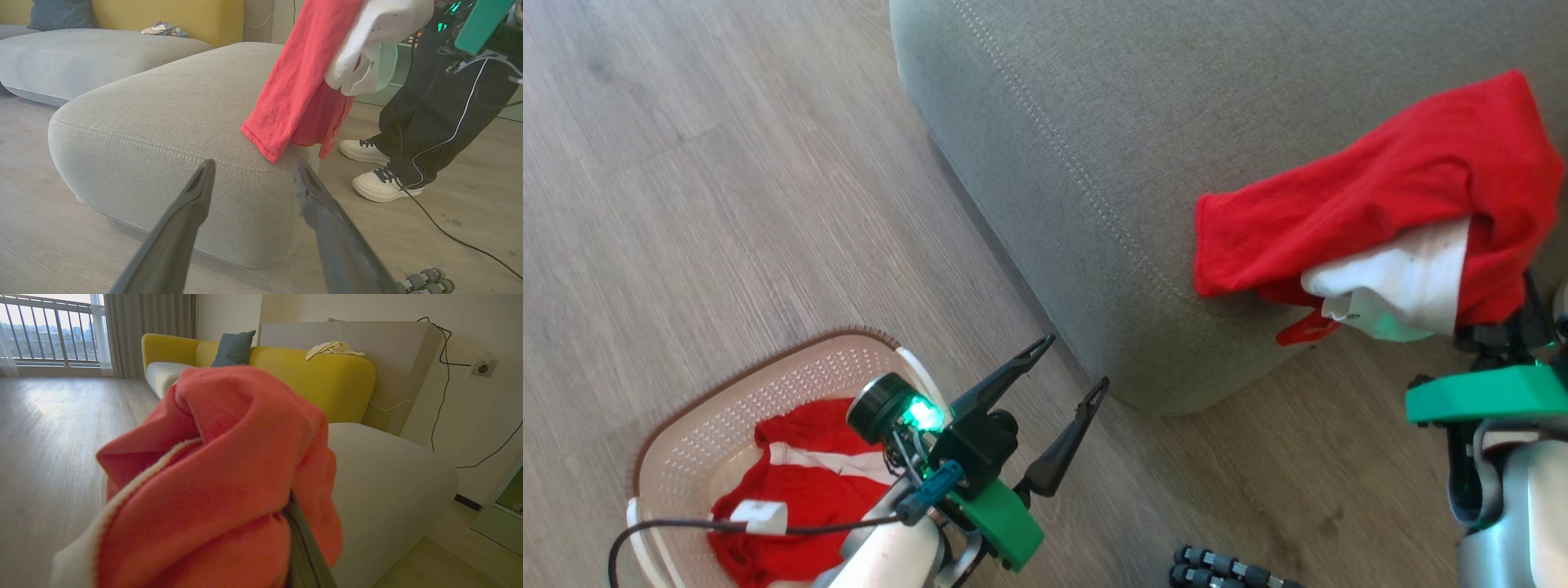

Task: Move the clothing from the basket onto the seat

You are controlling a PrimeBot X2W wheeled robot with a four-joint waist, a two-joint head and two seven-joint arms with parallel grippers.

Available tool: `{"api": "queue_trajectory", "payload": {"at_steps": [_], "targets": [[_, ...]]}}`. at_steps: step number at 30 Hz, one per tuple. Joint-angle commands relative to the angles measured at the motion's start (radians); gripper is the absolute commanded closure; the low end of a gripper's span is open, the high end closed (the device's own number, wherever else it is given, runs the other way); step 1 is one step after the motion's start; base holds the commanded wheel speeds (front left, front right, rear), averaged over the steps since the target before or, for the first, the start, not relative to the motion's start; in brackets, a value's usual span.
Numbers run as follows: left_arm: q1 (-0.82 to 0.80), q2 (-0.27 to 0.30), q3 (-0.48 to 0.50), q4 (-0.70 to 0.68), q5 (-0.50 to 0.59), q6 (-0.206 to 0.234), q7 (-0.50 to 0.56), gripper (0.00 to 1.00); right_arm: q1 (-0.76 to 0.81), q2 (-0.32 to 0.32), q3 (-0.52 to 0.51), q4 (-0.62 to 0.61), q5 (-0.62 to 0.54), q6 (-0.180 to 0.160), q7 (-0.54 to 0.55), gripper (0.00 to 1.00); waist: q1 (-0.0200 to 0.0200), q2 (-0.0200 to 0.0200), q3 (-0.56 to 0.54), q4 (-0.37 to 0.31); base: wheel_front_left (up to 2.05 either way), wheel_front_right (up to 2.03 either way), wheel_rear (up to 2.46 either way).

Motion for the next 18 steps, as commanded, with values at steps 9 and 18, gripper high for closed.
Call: {"api": "queue_trajectory", "payload": {"at_steps": [9,18], "targets": [[-0.027,0.000,0.022,-0.030,-0.007,-0.001,-0.005,0.00,-0.056,-0.011,0.003,-0.042,-0.062,0.000,-0.002,1.00,-0.0001,0.0000,0.001,0.001,0.00,0.00,0.00],[-0.056,0.039,0.045,-0.055,0.022,-0.001,-0.005,0.00,-0.290,-0.114,-0.024,-0.037,-0.020,0.000,-0.002,1.00,-0.0001,0.0000,0.132,0.018,0.00,0.00,0.00]]}}
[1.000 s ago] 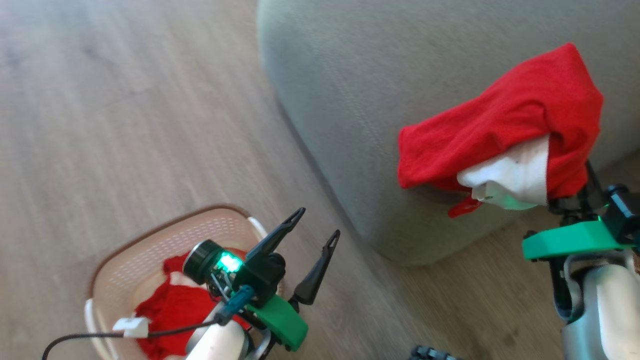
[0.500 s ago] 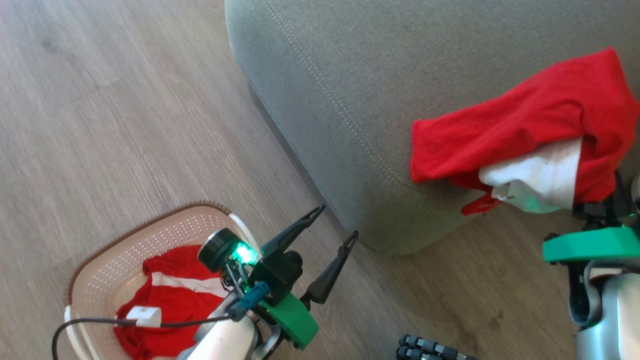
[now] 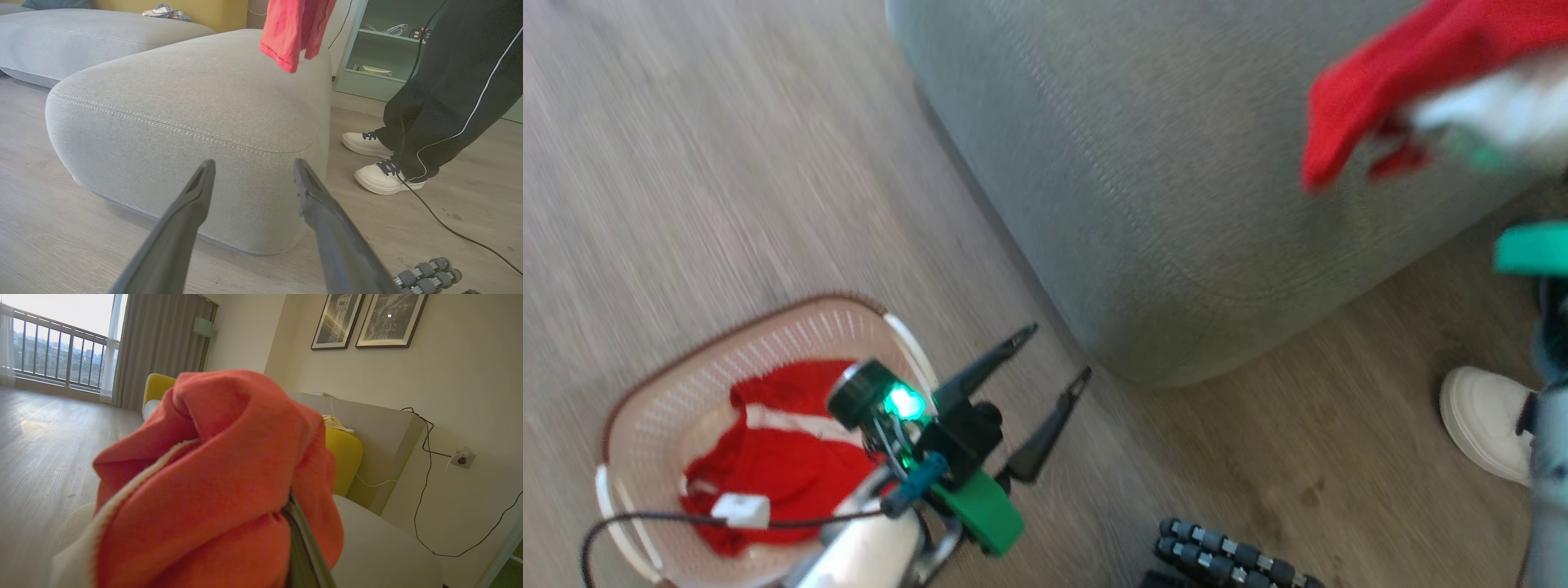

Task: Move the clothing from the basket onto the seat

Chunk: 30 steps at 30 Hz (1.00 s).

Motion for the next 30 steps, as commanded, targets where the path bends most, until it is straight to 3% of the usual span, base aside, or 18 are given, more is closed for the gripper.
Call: {"api": "queue_trajectory", "payload": {"at_steps": [1,10,19,30], "targets": [[-0.061,0.015,0.035,-0.045,0.011,-0.001,-0.005,0.00,-0.079,-0.055,0.001,-0.025,0.011,0.000,-0.002,1.00,0.0000,0.0000,0.074,0.024,0.00,0.00,0.00],[-0.137,0.081,-0.018,-0.053,0.017,-0.001,-0.005,0.00,-0.318,-0.187,-0.110,0.131,0.072,0.000,-0.002,1.00,0.0000,0.0000,0.237,0.105,0.00,0.00,0.00],[-0.206,0.095,-0.037,-0.069,0.026,0.000,-0.005,0.00,-0.525,-0.301,-0.155,0.359,0.073,0.000,-0.002,1.00,0.0000,0.0000,0.372,0.202,0.00,0.00,0.00],[-0.249,0.088,-0.046,-0.080,0.029,0.009,-0.005,0.00,-0.672,-0.329,-0.112,0.688,0.079,0.000,-0.002,1.00,0.0000,0.0000,0.456,0.304,0.00,0.00,0.00]]}}
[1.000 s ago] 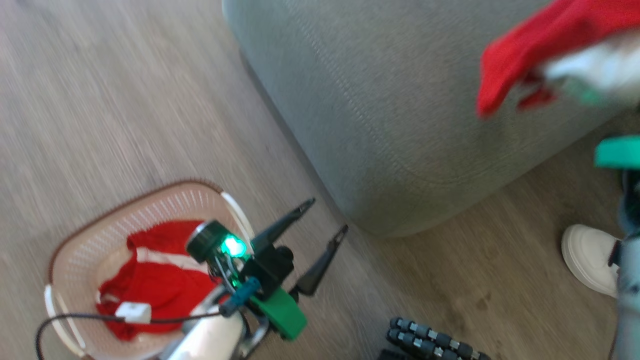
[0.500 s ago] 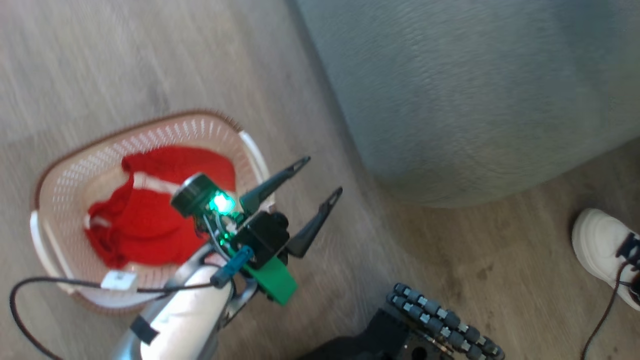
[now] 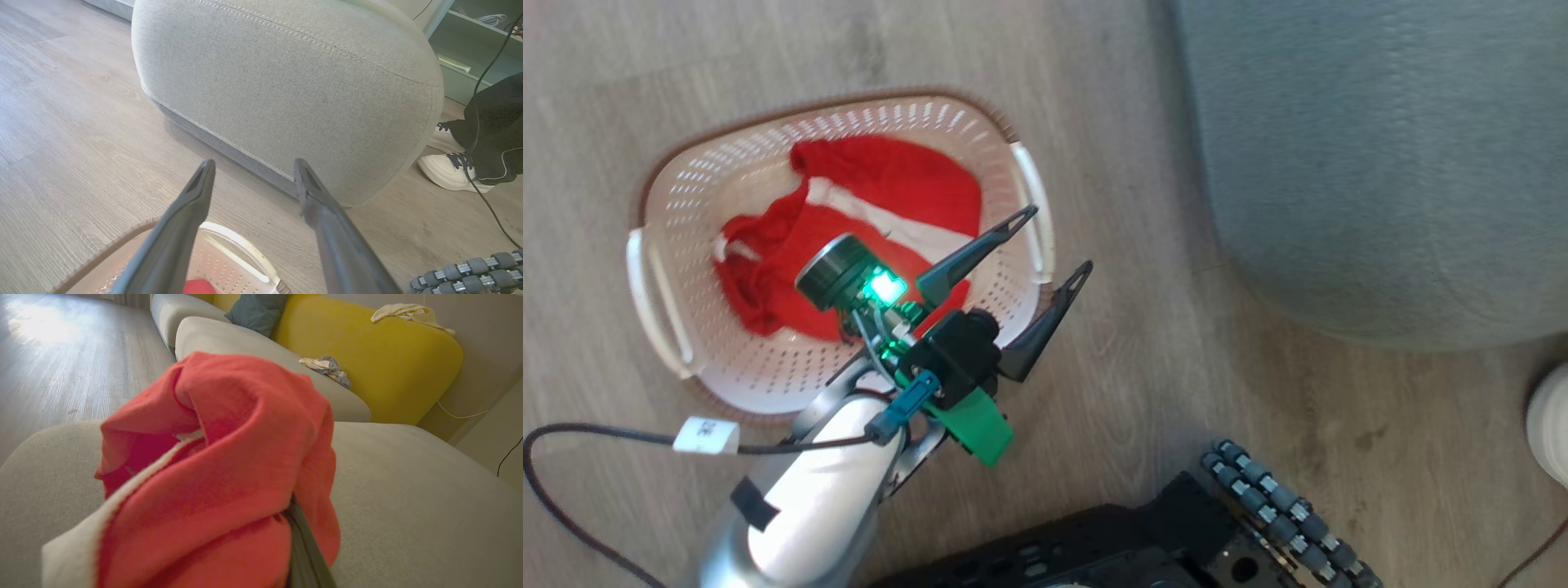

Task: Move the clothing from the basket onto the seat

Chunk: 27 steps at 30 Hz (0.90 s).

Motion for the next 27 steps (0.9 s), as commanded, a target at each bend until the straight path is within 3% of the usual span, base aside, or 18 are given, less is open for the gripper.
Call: {"api": "queue_trajectory", "payload": {"at_steps": [1,10,15,16,17,27], "targets": [[-0.006,-0.003,0.010,-0.034,0.005,0.008,-0.005,0.00,-0.019,-0.053,-0.006,0.002,-0.002,0.000,-0.002,1.00,-0.0001,0.0001,0.024,0.028,0.00,0.00,0.00],[-0.020,-0.007,0.001,-0.038,0.005,0.015,-0.005,0.00,-0.076,-0.063,0.032,0.264,-0.066,0.000,-0.002,1.00,-0.0001,0.0001,0.043,0.052,0.00,0.00,0.00],[-0.023,-0.010,-0.002,-0.036,0.002,0.019,-0.005,0.00,-0.093,-0.077,0.017,0.339,-0.068,0.000,-0.002,1.00,-0.0001,0.0001,0.036,0.049,0.00,0.00,0.00],[-0.023,-0.011,-0.002,-0.035,0.001,0.020,-0.005,0.00,-0.095,-0.084,0.008,0.337,-0.070,0.000,-0.002,0.83,-0.0001,0.0001,0.034,0.047,0.00,0.00,0.00],[-0.023,-0.012,-0.002,-0.035,0.000,0.021,-0.005,0.00,-0.094,-0.086,-0.001,0.332,-0.072,0.000,-0.002,0.00,-0.0001,0.0001,0.031,0.046,0.00,0.00,0.00],[-0.015,-0.040,-0.015,-0.011,-0.022,0.015,-0.005,0.00,-0.033,-0.085,0.021,0.352,-0.093,0.000,-0.002,0.00,-0.0001,0.0001,-0.068,0.032,0.00,0.00,0.00]]}}
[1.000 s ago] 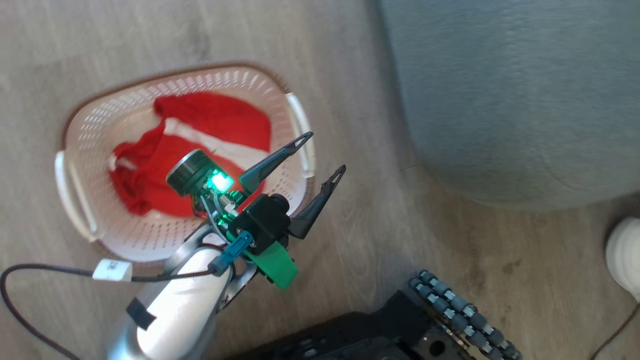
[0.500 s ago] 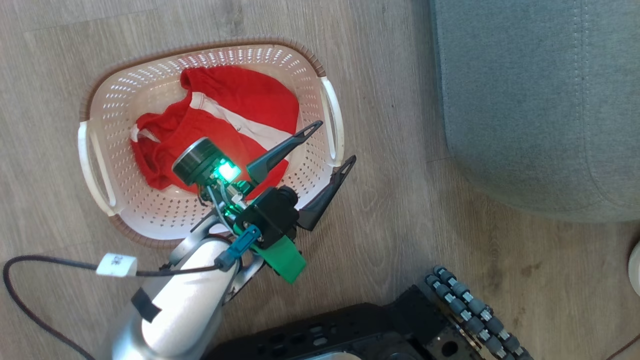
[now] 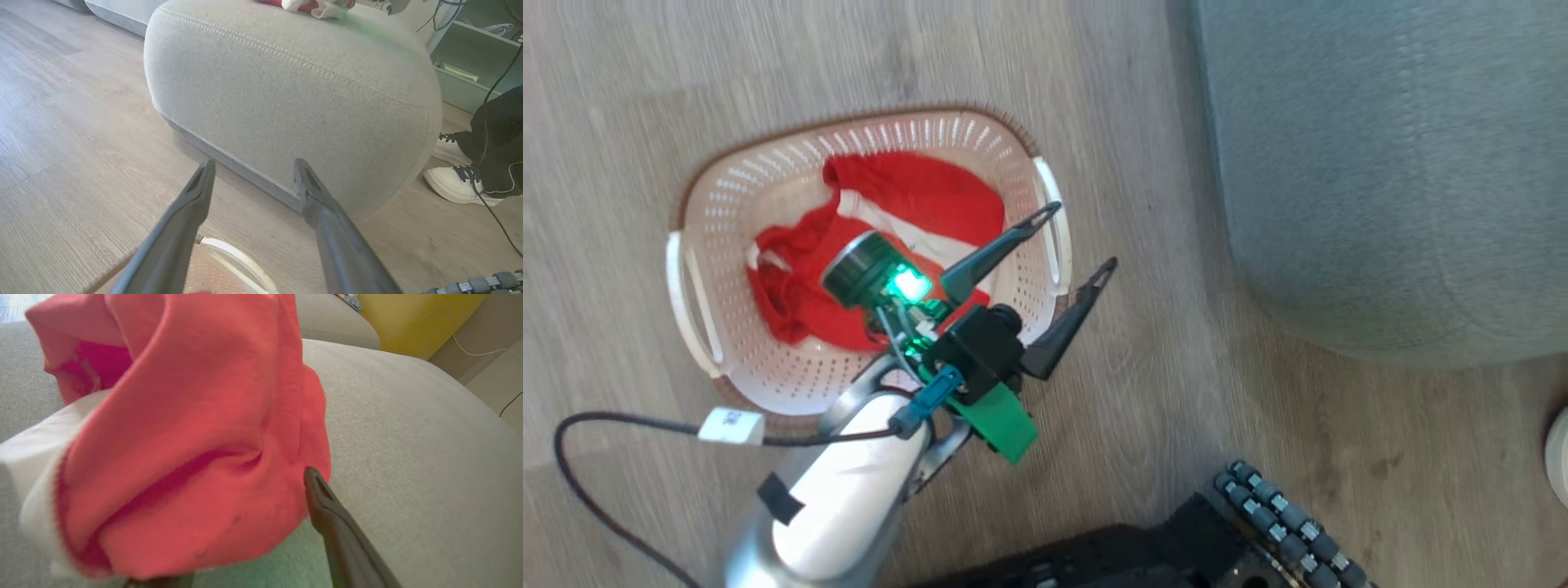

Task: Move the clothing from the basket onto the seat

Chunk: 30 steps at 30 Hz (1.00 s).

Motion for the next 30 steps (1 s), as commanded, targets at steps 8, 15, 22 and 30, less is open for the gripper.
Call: {"api": "queue_trajectory", "payload": {"at_steps": [8,15,22,30], "targets": [[0.047,-0.059,0.018,-0.009,-0.024,-0.004,-0.005,0.00,0.124,-0.034,0.104,-0.002,0.004,0.000,0.001,0.00,0.0000,0.0000,-0.190,-0.023,0.00,0.00,0.00],[0.102,-0.093,0.049,-0.003,-0.036,-0.001,-0.005,0.00,0.229,-0.045,0.214,-0.020,0.062,0.000,0.001,0.00,0.0000,0.0000,-0.338,-0.009,0.00,0.00,0.00],[0.181,-0.111,0.094,-0.019,-0.046,0.012,-0.005,0.00,0.354,-0.028,0.304,-0.132,0.145,0.000,0.001,0.00,0.0000,0.0000,-0.475,0.006,0.00,0.00,0.00],[0.277,-0.118,0.156,-0.046,-0.072,0.030,-0.005,0.00,0.529,0.029,0.390,-0.416,0.263,0.000,0.001,0.00,0.0000,0.0000,-0.591,0.041,0.00,0.00,0.00]]}}
